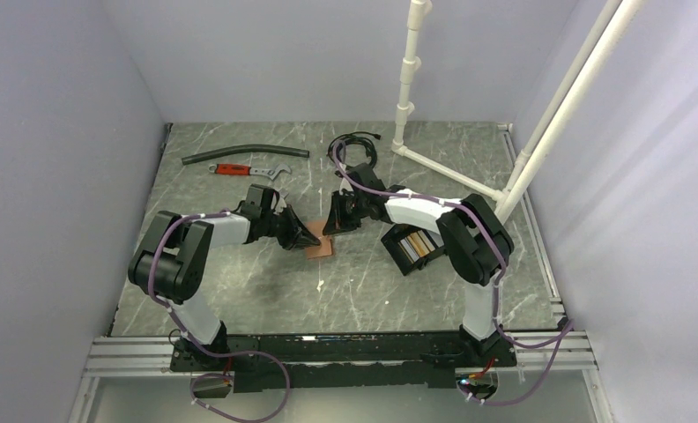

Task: Put the credit cards into the card holder
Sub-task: Close the card holder at the center of the board.

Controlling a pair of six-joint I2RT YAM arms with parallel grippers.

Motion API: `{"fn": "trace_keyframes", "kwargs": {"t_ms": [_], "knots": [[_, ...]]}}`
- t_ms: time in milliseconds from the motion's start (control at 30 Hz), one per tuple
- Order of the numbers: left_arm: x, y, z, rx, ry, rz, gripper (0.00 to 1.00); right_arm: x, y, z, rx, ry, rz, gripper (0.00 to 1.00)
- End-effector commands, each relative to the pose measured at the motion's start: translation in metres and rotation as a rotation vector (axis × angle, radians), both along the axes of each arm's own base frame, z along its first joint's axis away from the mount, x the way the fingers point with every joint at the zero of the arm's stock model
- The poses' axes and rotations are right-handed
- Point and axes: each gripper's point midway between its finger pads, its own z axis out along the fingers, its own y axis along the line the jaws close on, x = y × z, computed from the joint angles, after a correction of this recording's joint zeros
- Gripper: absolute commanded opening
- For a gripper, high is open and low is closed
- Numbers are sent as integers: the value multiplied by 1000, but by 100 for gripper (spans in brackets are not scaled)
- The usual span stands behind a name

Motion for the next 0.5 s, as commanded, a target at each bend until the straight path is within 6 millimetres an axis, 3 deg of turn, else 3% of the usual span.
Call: {"fn": "trace_keyframes", "kwargs": {"t_ms": [0,267,467], "knots": [[-1,-2,-2,-2,-9,-7,1,-1,8,9,37,-32,49,7],[0,1,-1,0,-7,-3,1,-1,4,7,34,-31,61,20],[1,3,1,10,-17,-4,1,-1,3,11,58,-24,55,17]]}}
